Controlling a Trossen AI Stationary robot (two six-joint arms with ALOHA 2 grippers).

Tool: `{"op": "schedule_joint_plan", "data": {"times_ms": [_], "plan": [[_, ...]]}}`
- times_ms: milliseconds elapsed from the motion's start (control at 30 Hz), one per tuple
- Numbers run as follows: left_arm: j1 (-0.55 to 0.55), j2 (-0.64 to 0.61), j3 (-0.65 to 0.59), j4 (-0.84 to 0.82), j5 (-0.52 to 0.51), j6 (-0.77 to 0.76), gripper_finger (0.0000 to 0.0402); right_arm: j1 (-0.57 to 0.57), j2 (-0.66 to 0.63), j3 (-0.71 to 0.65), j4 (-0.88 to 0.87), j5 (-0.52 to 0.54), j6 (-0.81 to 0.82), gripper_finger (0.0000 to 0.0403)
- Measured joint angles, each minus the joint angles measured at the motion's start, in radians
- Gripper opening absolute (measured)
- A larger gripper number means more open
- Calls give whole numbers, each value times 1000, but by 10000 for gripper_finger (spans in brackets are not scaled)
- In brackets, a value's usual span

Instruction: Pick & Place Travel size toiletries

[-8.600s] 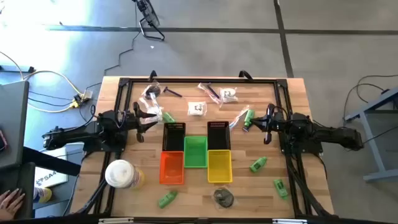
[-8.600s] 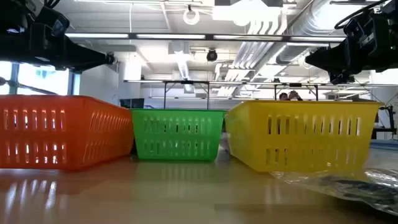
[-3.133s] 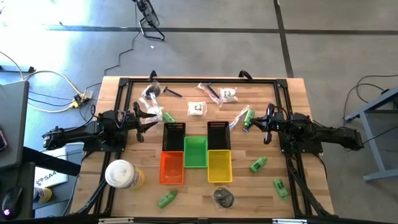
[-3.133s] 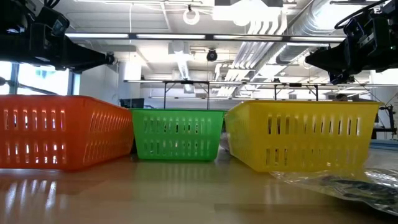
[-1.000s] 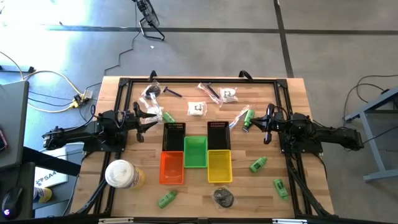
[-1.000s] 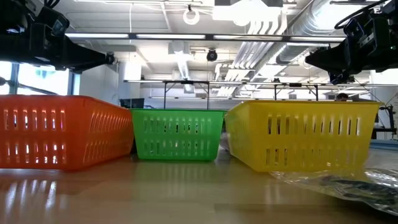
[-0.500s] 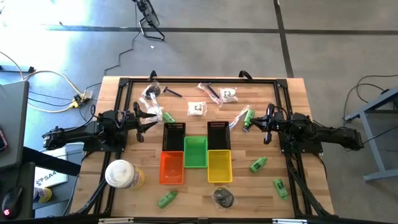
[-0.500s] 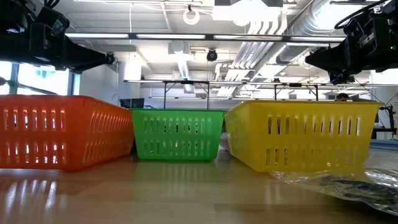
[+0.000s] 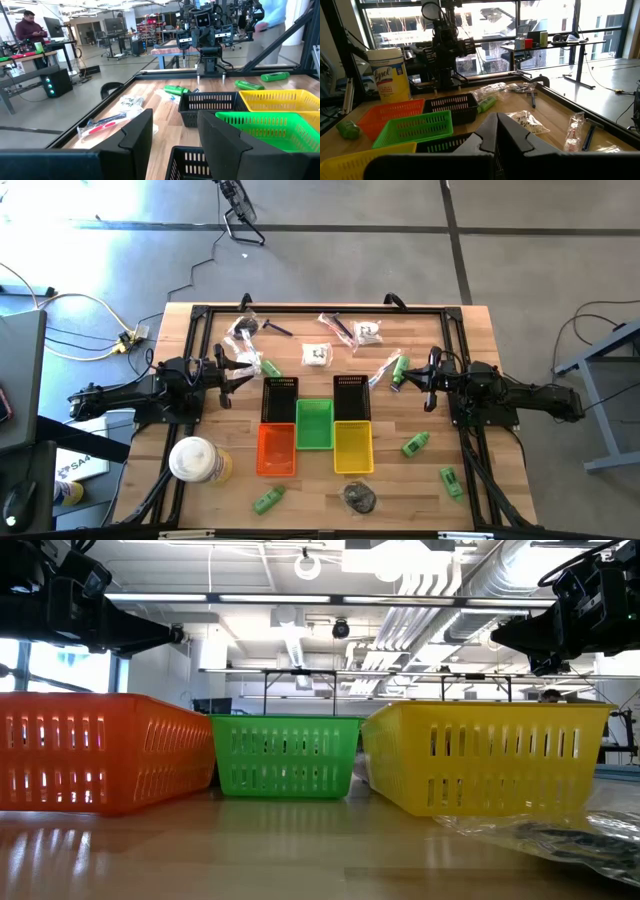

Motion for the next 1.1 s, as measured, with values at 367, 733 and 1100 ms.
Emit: {"op": "schedule_joint_plan", "data": {"times_ms": [367, 733, 1100], "plan": [[0, 0, 0, -4, 24, -24, 152, 0, 0, 0, 0, 0, 0, 2], [0, 0, 0, -6, 27, -130, 152, 0, 0, 0, 0, 3, -14, 2], [0, 0, 0, -6, 25, -130, 152, 0, 0, 0, 0, 0, -30, 2]]}}
